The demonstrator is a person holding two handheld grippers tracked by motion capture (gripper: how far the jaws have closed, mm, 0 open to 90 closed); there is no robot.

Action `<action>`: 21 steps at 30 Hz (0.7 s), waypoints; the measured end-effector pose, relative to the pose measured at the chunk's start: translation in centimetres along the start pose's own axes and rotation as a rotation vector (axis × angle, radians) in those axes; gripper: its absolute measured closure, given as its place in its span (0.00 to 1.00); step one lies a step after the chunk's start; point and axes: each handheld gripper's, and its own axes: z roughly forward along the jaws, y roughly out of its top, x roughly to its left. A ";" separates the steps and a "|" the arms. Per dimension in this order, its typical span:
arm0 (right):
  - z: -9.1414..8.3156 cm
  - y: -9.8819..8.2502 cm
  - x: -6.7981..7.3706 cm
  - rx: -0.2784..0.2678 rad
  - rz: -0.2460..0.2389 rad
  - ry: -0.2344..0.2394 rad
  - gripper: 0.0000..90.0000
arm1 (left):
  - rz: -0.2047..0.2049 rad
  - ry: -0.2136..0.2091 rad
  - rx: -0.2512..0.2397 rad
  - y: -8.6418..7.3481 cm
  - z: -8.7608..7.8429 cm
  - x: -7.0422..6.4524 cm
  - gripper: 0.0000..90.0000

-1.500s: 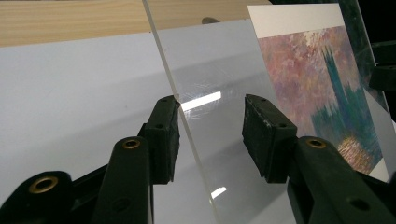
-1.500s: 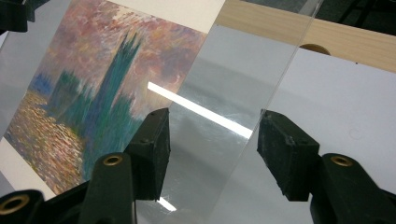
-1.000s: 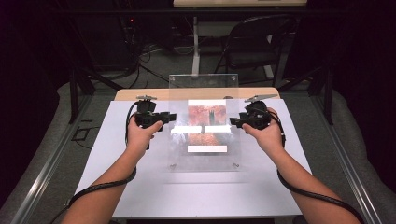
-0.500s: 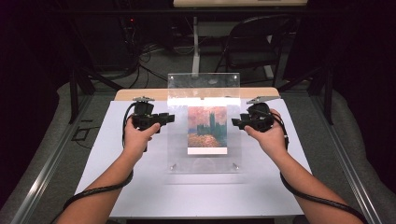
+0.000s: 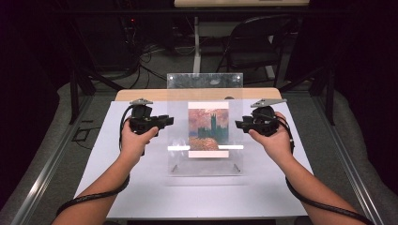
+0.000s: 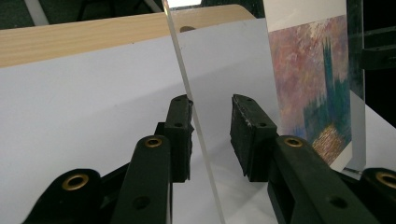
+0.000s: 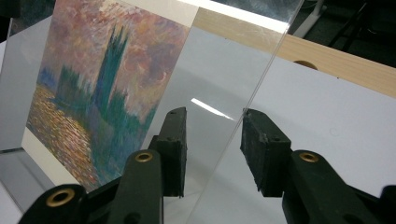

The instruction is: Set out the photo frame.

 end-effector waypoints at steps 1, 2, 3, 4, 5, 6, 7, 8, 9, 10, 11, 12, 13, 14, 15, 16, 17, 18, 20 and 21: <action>-0.1 -0.1 0.1 -0.006 -0.001 0.000 0.68 | 0.003 0.000 -0.002 -0.1 -0.1 -0.1 0.77; -0.2 -0.1 0.1 -0.007 -0.003 0.002 0.69 | 0.006 -0.003 -0.004 -0.1 -0.2 -0.1 0.77; -0.4 -0.2 0.1 -0.008 -0.003 0.004 0.70 | 0.007 -0.005 -0.005 -0.2 -0.4 -0.2 0.78; -0.5 -0.2 0.2 -0.013 -0.002 0.007 0.70 | 0.009 -0.006 -0.004 -0.2 -0.5 -0.2 0.78; -0.7 -0.2 0.2 -0.014 -0.006 0.010 0.71 | 0.010 -0.006 -0.008 -0.3 -0.6 -0.3 0.79; -0.8 -0.3 0.2 -0.017 -0.005 0.011 0.72 | 0.017 -0.011 -0.007 -0.3 -0.8 -0.3 0.79; -0.9 -0.3 0.3 -0.015 -0.006 0.013 0.72 | 0.014 -0.010 -0.012 -0.4 -0.8 -0.4 0.79; -1.1 -0.3 0.3 -0.013 -0.007 0.015 0.72 | 0.019 -0.012 -0.011 -0.4 -1.0 -0.5 0.80; -1.2 -0.4 0.4 -0.018 -0.013 0.013 0.73 | 0.020 -0.015 -0.012 -0.5 -1.1 -0.5 0.80; -1.3 -0.4 0.4 -0.021 -0.013 0.014 0.73 | 0.020 -0.017 -0.014 -0.5 -1.2 -0.6 0.80; -1.4 -0.5 0.5 -0.019 -0.013 0.016 0.74 | 0.023 -0.019 -0.017 -0.6 -1.3 -0.6 0.81; -1.5 -0.5 0.5 -0.021 -0.014 0.016 0.74 | 0.023 -0.024 -0.018 -0.6 -1.4 -0.7 0.81; -1.6 -0.6 0.6 -0.025 -0.016 0.016 0.74 | 0.019 -0.024 -0.020 -0.7 -1.5 -0.7 0.81; -1.7 -0.6 0.6 -0.027 -0.016 0.017 0.75 | 0.016 -0.027 -0.023 -0.8 -1.6 -0.7 0.82; -1.9 -0.7 0.7 -0.026 -0.018 0.020 0.75 | 0.014 -0.028 -0.029 -0.9 -1.6 -0.8 0.82; -1.9 -0.7 0.7 -0.032 -0.018 0.020 0.75 | 0.016 -0.031 -0.028 -0.9 -1.7 -0.8 0.82; -2.0 -0.8 0.7 -0.036 -0.015 0.024 0.76 | 0.014 -0.033 -0.032 -1.0 -1.8 -0.9 0.82; -2.1 -0.9 0.7 -0.035 -0.013 0.025 0.76 | 0.017 -0.034 -0.032 -1.0 -1.9 -1.0 0.83; -2.3 -1.0 0.8 -0.040 -0.019 0.028 0.77 | 0.023 -0.038 -0.035 -1.2 -2.1 -1.0 0.83; -2.5 -1.0 0.9 -0.040 -0.019 0.029 0.77 | 0.026 -0.041 -0.033 -1.2 -2.2 -1.1 0.83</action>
